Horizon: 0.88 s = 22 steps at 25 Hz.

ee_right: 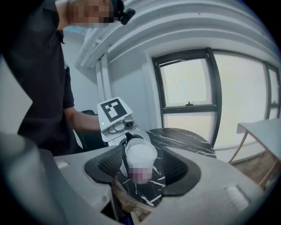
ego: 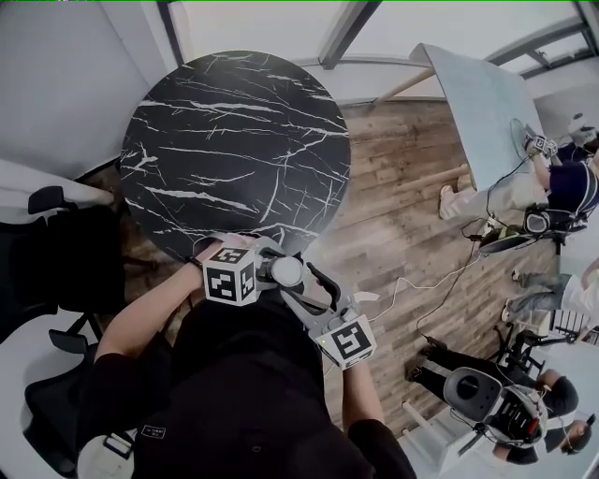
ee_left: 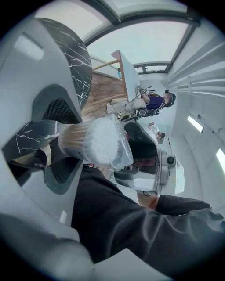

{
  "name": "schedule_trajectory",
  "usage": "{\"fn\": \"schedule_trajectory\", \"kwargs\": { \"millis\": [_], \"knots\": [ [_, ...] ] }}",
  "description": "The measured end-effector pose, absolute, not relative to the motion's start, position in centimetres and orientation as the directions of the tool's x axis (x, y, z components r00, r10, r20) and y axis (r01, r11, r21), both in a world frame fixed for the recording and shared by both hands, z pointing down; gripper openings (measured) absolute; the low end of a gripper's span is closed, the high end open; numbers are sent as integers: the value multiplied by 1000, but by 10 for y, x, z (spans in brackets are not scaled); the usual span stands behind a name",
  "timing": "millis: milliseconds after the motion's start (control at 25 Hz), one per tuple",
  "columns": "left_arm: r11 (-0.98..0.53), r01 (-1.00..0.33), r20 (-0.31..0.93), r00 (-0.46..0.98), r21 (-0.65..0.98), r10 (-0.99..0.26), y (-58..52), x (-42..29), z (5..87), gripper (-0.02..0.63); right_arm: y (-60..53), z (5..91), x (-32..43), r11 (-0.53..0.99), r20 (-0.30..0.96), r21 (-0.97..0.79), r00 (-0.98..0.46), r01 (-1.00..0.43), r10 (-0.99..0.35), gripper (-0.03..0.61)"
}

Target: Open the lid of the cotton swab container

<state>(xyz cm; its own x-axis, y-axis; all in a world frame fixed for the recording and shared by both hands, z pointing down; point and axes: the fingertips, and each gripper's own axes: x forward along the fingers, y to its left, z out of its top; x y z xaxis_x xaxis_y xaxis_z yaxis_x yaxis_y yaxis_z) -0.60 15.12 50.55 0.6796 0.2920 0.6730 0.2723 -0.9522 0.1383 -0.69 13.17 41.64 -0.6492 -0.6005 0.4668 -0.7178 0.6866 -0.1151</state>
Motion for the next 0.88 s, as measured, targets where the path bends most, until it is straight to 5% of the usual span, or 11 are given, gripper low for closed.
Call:
{"fn": "schedule_trajectory", "kwargs": {
  "millis": [360, 880],
  "knots": [
    [-947, 283, 686, 659, 153, 308, 161, -7, 511, 245, 144, 421, -26, 761, 592, 269, -522, -590, -614, 249],
    [-942, 300, 683, 658, 147, 316, 166, -6, 510, 244, 154, 423, -30, 788, 629, 316, -505, -528, -591, 186]
  ]
}}
